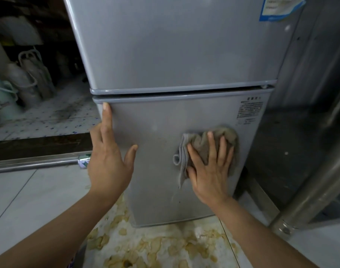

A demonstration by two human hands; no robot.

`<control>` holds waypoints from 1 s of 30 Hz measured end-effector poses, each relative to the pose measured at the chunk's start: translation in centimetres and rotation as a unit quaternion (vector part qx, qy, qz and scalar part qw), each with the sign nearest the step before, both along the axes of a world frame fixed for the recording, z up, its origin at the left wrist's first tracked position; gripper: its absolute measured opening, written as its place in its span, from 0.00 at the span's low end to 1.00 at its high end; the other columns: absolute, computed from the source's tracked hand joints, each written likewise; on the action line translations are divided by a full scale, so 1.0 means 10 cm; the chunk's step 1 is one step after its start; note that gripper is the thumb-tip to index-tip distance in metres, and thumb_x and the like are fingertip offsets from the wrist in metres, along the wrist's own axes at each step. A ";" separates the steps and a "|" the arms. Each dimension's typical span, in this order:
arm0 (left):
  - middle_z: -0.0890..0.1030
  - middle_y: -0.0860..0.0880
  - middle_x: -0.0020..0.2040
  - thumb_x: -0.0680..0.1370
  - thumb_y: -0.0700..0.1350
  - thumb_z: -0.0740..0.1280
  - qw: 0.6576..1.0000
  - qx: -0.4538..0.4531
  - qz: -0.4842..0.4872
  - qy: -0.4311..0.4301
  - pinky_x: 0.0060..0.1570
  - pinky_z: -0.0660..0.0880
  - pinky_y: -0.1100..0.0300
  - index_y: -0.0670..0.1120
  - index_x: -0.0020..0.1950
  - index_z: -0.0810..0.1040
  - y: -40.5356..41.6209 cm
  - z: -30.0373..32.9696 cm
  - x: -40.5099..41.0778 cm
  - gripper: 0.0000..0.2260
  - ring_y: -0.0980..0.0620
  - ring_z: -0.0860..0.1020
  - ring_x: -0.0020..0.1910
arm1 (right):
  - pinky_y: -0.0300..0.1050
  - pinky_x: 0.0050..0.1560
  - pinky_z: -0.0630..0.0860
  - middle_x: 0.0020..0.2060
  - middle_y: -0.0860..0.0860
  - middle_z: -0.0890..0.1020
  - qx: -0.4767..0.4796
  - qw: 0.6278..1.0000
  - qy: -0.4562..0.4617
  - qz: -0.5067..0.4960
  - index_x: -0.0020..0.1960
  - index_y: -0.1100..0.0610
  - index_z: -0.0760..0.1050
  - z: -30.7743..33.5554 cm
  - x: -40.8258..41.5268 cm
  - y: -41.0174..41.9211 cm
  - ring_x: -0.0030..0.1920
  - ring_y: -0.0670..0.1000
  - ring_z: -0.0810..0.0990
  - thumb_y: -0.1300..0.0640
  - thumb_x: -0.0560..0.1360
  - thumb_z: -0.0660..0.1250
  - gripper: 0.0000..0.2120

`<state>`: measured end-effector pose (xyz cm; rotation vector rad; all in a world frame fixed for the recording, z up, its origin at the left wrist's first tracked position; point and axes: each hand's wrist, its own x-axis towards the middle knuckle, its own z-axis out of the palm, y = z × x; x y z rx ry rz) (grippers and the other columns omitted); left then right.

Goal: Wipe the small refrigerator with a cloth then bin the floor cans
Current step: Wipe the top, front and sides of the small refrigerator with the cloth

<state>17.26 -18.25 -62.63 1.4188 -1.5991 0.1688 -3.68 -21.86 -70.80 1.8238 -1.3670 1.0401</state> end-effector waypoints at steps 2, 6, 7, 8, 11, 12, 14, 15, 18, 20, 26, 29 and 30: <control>0.62 0.41 0.69 0.72 0.42 0.72 1.000 -0.001 -0.002 -0.006 0.40 0.72 0.52 0.54 0.76 0.41 -0.01 0.00 0.01 0.46 0.41 0.71 0.58 | 0.69 0.71 0.46 0.74 0.56 0.54 -0.049 0.999 -0.020 0.010 0.73 0.43 0.57 0.40 0.07 -0.15 0.73 0.65 0.51 0.45 0.73 0.62 0.30; 0.60 0.47 0.73 0.70 0.40 0.73 0.999 -0.002 -0.031 0.013 0.47 0.72 0.55 0.57 0.76 0.41 0.00 -0.05 0.10 0.48 0.47 0.69 0.64 | 0.69 0.71 0.43 0.75 0.53 0.52 -0.098 0.994 -0.033 0.018 0.74 0.41 0.56 0.53 0.28 -0.25 0.76 0.60 0.44 0.45 0.75 0.59 0.28; 0.59 0.48 0.74 0.70 0.39 0.73 0.999 0.000 -0.040 0.019 0.49 0.73 0.54 0.58 0.75 0.41 0.01 -0.08 0.11 0.48 0.47 0.68 0.65 | 0.68 0.71 0.43 0.75 0.52 0.51 -0.093 0.995 0.011 0.024 0.74 0.40 0.58 0.39 0.29 -0.23 0.76 0.58 0.44 0.45 0.75 0.61 0.29; 0.58 0.49 0.74 0.70 0.37 0.73 0.999 0.005 -0.046 0.019 0.50 0.74 0.54 0.59 0.75 0.40 0.04 -0.12 0.15 0.49 0.48 0.68 0.65 | 0.68 0.71 0.43 0.75 0.50 0.51 -0.075 0.994 0.073 0.036 0.72 0.40 0.62 0.21 0.31 -0.17 0.76 0.57 0.45 0.45 0.73 0.64 0.28; 0.58 0.50 0.75 0.70 0.35 0.71 0.998 0.017 -0.060 0.014 0.46 0.72 0.60 0.60 0.74 0.39 0.06 -0.18 0.13 0.49 0.50 0.68 0.63 | 0.66 0.68 0.49 0.73 0.47 0.58 -0.017 0.971 0.233 0.052 0.64 0.39 0.73 -0.17 0.22 -0.06 0.72 0.57 0.57 0.48 0.62 0.76 0.31; 0.59 0.49 0.75 0.71 0.35 0.71 0.998 0.028 -0.062 0.016 0.41 0.72 0.63 0.61 0.74 0.39 0.07 -0.19 0.14 0.49 0.49 0.71 0.61 | 0.65 0.68 0.51 0.72 0.46 0.59 -0.004 0.966 0.254 0.053 0.63 0.39 0.74 -0.20 0.21 -0.03 0.71 0.57 0.57 0.50 0.59 0.78 0.33; 0.63 0.48 0.74 0.71 0.34 0.70 0.997 0.042 -0.068 0.020 0.33 0.70 0.70 0.64 0.73 0.38 0.09 -0.21 0.20 0.50 0.47 0.77 0.54 | 0.63 0.70 0.48 0.72 0.46 0.60 -0.015 0.965 0.252 0.068 0.65 0.39 0.71 -0.09 0.23 0.01 0.72 0.55 0.53 0.50 0.62 0.76 0.33; 0.65 0.48 0.73 0.71 0.33 0.69 0.996 0.043 -0.073 0.028 0.32 0.72 0.68 0.65 0.73 0.38 0.10 -0.22 0.24 0.50 0.47 0.78 0.51 | 0.61 0.71 0.45 0.73 0.46 0.59 -0.037 0.968 0.237 0.078 0.66 0.40 0.69 0.05 0.25 0.00 0.73 0.54 0.52 0.49 0.66 0.72 0.30; 0.69 0.55 0.69 0.73 0.32 0.65 0.989 0.063 -0.097 0.088 0.47 0.79 0.50 0.65 0.73 0.39 0.12 -0.27 0.32 0.46 0.49 0.77 0.56 | 0.63 0.71 0.40 0.75 0.49 0.55 -0.079 0.985 0.145 0.053 0.72 0.41 0.59 0.54 0.46 -0.15 0.75 0.54 0.48 0.44 0.73 0.60 0.28; 0.70 0.58 0.67 0.74 0.31 0.63 0.982 0.090 -0.106 0.129 0.54 0.77 0.48 0.66 0.73 0.41 0.14 -0.30 0.35 0.44 0.54 0.74 0.62 | 0.65 0.72 0.40 0.75 0.50 0.53 -0.086 0.992 0.083 0.031 0.75 0.40 0.55 0.62 0.67 -0.19 0.75 0.56 0.47 0.43 0.74 0.59 0.31; 0.71 0.57 0.68 0.75 0.32 0.64 0.966 0.146 -0.137 0.161 0.58 0.75 0.47 0.63 0.74 0.45 0.17 -0.35 0.46 0.42 0.58 0.71 0.66 | 0.62 0.72 0.45 0.72 0.46 0.62 -0.068 0.964 0.251 0.052 0.63 0.40 0.72 -0.05 0.72 -0.03 0.69 0.55 0.62 0.45 0.70 0.69 0.22; 0.71 0.58 0.67 0.75 0.32 0.64 0.960 0.166 -0.149 0.171 0.61 0.73 0.51 0.60 0.75 0.46 0.21 -0.34 0.50 0.41 0.59 0.71 0.65 | 0.60 0.72 0.43 0.72 0.46 0.61 -0.062 0.952 0.295 0.058 0.65 0.42 0.71 0.07 0.69 0.01 0.71 0.55 0.60 0.46 0.72 0.64 0.21; 0.71 0.57 0.67 0.75 0.33 0.64 0.960 0.165 -0.147 0.173 0.62 0.73 0.53 0.60 0.75 0.46 0.23 -0.33 0.52 0.40 0.59 0.71 0.65 | 0.60 0.72 0.43 0.72 0.46 0.60 -0.068 0.954 0.287 0.060 0.67 0.42 0.68 0.18 0.71 0.01 0.73 0.55 0.57 0.46 0.73 0.61 0.22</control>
